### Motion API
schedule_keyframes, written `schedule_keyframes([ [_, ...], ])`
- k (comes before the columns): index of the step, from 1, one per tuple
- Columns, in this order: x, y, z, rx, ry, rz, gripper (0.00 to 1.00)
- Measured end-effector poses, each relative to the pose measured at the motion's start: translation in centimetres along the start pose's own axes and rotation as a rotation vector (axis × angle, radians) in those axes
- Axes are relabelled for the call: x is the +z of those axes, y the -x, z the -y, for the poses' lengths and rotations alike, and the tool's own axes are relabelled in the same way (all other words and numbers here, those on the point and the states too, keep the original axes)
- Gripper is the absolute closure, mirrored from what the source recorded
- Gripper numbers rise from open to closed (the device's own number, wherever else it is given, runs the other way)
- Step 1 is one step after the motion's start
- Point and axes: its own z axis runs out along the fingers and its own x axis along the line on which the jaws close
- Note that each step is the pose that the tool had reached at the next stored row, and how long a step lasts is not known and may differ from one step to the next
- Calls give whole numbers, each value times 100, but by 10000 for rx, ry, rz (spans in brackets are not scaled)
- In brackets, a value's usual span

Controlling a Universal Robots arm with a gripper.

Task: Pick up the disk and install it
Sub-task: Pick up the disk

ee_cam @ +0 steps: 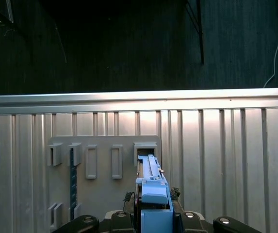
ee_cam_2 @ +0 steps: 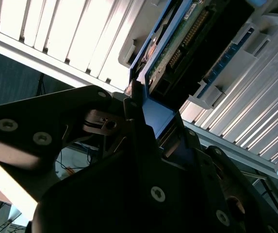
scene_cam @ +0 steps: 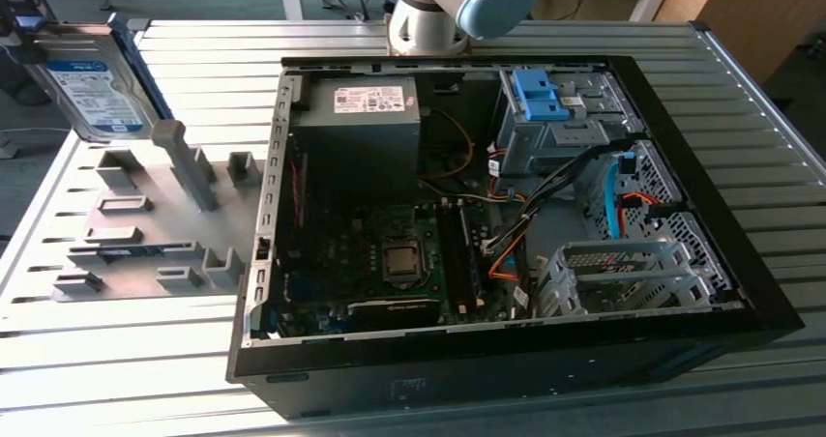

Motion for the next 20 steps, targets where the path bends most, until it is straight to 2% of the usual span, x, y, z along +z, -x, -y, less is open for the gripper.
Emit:
schedule_keyframes([
  [14,-73,0,0,0,-1,1,64],
  [20,-133,-1,-1,0,0,0,64],
])
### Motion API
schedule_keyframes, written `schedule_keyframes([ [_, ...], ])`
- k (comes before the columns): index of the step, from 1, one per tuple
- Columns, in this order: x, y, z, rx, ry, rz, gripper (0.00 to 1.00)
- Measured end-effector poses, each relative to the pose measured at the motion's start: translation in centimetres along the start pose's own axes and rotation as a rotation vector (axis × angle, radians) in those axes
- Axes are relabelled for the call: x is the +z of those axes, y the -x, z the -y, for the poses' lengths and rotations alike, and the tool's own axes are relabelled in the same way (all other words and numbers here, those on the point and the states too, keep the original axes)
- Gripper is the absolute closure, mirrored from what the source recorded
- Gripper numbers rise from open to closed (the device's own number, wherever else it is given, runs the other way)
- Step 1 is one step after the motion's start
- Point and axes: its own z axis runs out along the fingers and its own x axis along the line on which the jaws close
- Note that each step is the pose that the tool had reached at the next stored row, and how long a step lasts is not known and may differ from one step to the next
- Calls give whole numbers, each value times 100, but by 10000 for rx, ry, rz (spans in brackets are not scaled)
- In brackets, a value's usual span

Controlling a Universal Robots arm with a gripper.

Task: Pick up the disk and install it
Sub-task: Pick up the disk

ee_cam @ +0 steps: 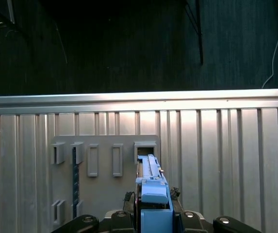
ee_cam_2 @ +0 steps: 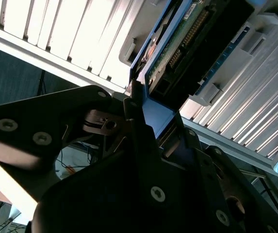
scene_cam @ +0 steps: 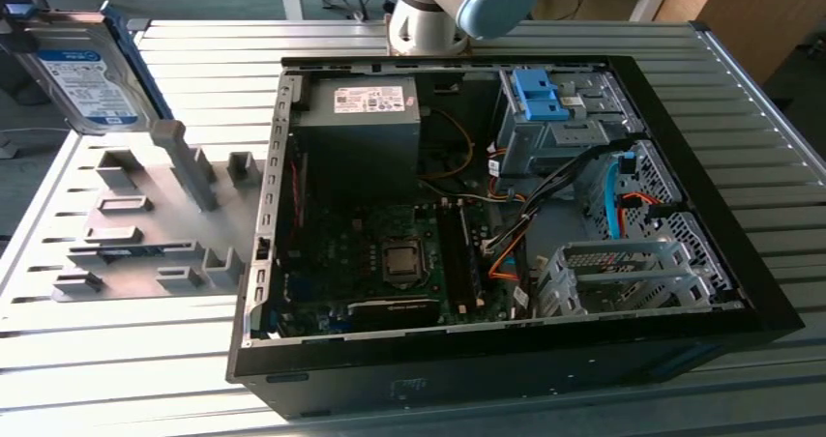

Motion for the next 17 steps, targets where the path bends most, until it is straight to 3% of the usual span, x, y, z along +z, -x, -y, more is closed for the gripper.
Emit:
schedule_keyframes([
  [17,-235,-1,-1,0,-1,0,64],
])
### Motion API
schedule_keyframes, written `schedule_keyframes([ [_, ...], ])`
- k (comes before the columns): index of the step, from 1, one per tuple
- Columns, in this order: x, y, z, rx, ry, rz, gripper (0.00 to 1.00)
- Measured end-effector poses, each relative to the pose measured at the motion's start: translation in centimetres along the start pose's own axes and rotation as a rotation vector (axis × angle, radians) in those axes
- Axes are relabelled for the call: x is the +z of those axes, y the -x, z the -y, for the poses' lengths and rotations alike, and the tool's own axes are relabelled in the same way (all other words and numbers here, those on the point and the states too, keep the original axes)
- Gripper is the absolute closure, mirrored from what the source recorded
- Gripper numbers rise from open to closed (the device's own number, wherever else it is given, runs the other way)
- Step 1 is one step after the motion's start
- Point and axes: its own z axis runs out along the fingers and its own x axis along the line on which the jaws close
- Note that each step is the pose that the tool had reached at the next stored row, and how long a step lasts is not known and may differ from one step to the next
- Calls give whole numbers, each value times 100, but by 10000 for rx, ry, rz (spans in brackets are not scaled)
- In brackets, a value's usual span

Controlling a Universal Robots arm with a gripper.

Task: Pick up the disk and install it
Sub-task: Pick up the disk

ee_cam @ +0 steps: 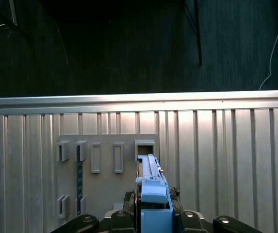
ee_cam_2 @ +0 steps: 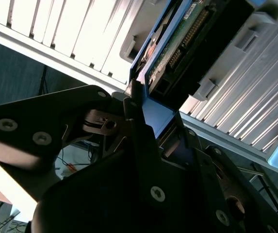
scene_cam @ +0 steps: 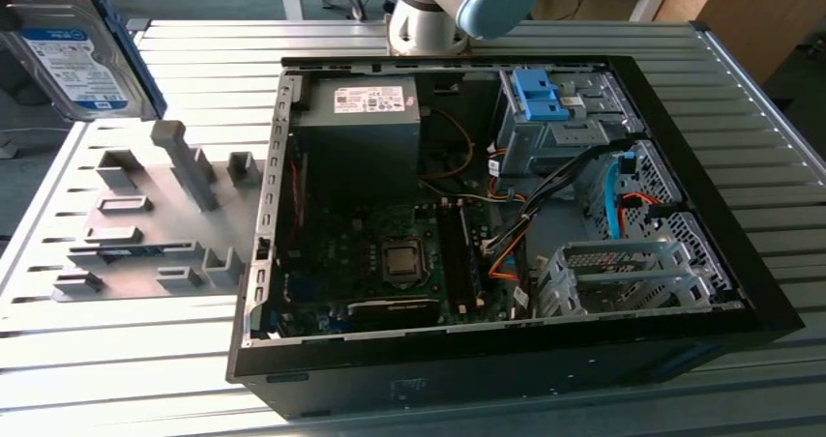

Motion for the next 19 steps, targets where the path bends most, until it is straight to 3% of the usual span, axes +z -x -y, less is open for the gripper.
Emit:
schedule_keyframes([
  [19,-271,-2,-1,0,-1,1,64],
])
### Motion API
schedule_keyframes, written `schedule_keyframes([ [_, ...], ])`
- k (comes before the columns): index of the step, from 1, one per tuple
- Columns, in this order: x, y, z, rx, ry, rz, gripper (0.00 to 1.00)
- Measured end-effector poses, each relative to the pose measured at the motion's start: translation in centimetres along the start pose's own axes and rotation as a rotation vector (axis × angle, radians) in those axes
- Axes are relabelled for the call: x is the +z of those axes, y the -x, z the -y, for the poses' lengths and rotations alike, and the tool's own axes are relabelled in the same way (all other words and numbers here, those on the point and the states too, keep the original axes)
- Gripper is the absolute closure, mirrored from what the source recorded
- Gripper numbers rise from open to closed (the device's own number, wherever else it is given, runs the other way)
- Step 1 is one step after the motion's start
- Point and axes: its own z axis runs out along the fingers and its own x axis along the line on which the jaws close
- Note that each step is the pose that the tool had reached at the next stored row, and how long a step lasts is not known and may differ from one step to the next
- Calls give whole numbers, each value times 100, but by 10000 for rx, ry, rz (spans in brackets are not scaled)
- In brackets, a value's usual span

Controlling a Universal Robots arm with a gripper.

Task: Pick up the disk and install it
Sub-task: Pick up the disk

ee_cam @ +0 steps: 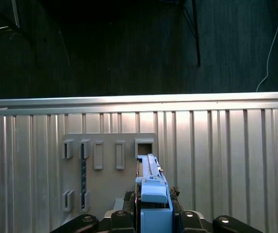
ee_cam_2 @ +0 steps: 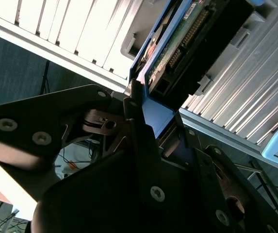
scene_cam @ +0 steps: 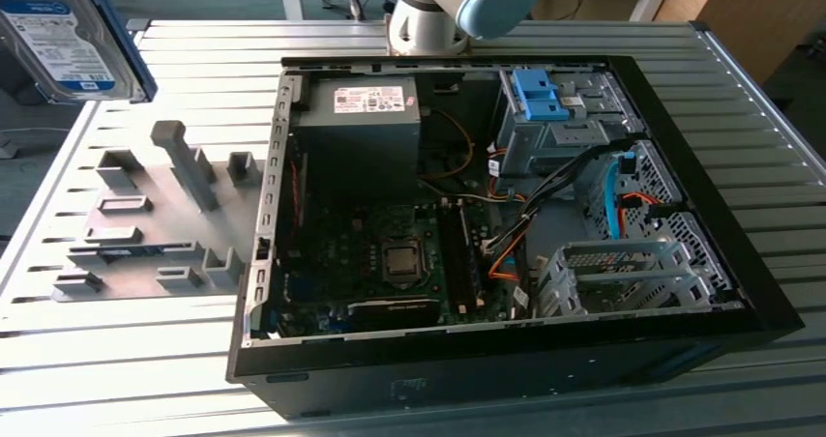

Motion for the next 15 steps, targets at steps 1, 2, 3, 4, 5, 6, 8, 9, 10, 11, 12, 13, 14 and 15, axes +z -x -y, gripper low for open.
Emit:
schedule_keyframes([
  [1,-13,0,0,1,0,0,64],
  [2,-25,0,0,0,0,0,64],
  [3,-37,0,0,0,0,0,64],
  [4,-49,0,0,0,0,0,64],
  [5,-61,0,0,0,0,0,64],
  [6,-74,0,0,0,0,0,64],
  [8,-99,-1,0,1,0,0,64],
  [9,-110,-1,0,0,1,0,64],
  [10,-122,-1,0,0,0,0,64],
  [11,-134,-1,0,0,0,0,64],
  [12,-146,-1,-1,0,0,0,64],
  [13,-158,-1,0,0,-1,1,64],
  [14,-173,-1,-1,0,-1,1,64],
  [15,-187,-1,-1,0,1,-1,64],
])
